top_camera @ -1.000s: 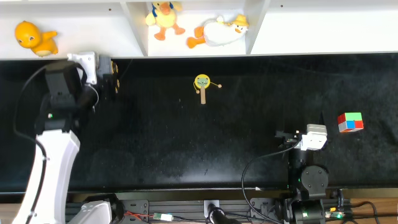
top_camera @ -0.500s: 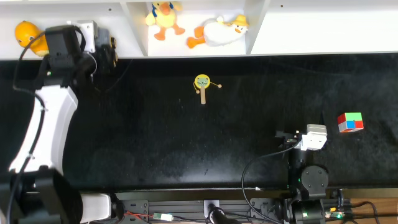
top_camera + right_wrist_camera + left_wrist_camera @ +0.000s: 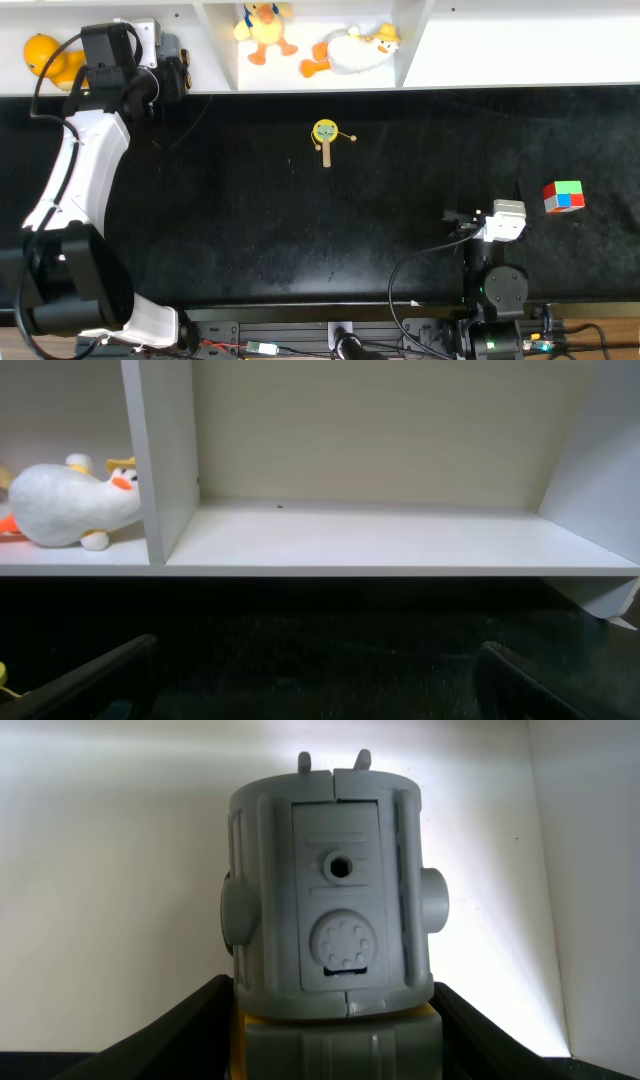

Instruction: Store Toys

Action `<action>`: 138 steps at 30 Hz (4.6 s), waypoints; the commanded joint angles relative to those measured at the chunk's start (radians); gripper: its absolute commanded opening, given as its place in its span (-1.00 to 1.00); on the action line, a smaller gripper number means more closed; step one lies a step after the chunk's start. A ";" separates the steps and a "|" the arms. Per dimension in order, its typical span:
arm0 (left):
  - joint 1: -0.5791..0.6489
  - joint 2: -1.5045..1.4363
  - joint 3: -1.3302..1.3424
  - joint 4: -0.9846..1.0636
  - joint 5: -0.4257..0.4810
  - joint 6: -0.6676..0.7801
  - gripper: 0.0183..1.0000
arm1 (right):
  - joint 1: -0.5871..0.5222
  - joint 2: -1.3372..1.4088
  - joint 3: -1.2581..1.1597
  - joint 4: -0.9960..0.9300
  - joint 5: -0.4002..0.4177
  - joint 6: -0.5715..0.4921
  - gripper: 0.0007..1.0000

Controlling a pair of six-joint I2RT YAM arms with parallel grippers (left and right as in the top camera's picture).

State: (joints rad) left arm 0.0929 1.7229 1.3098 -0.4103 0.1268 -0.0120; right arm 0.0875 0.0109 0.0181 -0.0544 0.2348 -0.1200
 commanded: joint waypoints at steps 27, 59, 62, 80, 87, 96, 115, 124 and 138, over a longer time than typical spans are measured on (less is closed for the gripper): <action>0.000 -0.752 -0.687 0.198 -0.077 0.010 1.00 | 0.004 -0.007 -0.014 0.001 -0.006 0.004 0.99; -0.165 -1.720 -1.302 0.325 -0.170 0.015 1.00 | 0.004 -0.007 -0.014 0.001 -0.006 0.004 0.99; -0.165 -1.720 -1.302 0.326 -0.163 0.014 1.00 | 0.004 -0.007 -0.014 0.001 -0.006 0.004 0.99; -0.165 -1.720 -1.302 0.326 -0.163 0.014 1.00 | 0.004 -0.007 -0.014 0.001 -0.006 0.004 0.99; -0.165 -1.720 -1.302 0.326 -0.163 0.014 1.00 | 0.003 -0.007 -0.013 0.002 0.024 0.000 0.99; -0.165 -1.720 -1.302 0.326 -0.163 0.014 1.00 | 0.115 0.258 0.111 -0.020 0.068 0.222 0.99; -0.165 -1.720 -1.302 0.326 -0.163 0.014 1.00 | 0.744 1.309 0.837 -0.651 0.484 1.019 0.99; -0.165 -1.720 -1.302 0.326 -0.163 0.014 1.00 | 0.772 1.586 1.072 -0.657 0.278 1.015 0.99; -0.165 -1.720 -1.302 0.326 -0.163 0.014 1.00 | 0.763 1.845 1.255 -0.668 0.191 1.058 0.99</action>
State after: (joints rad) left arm -0.0662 0.0147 0.0116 -0.0837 -0.0277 -0.0048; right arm 0.8532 1.8275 1.2278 -0.7200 0.4438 0.9173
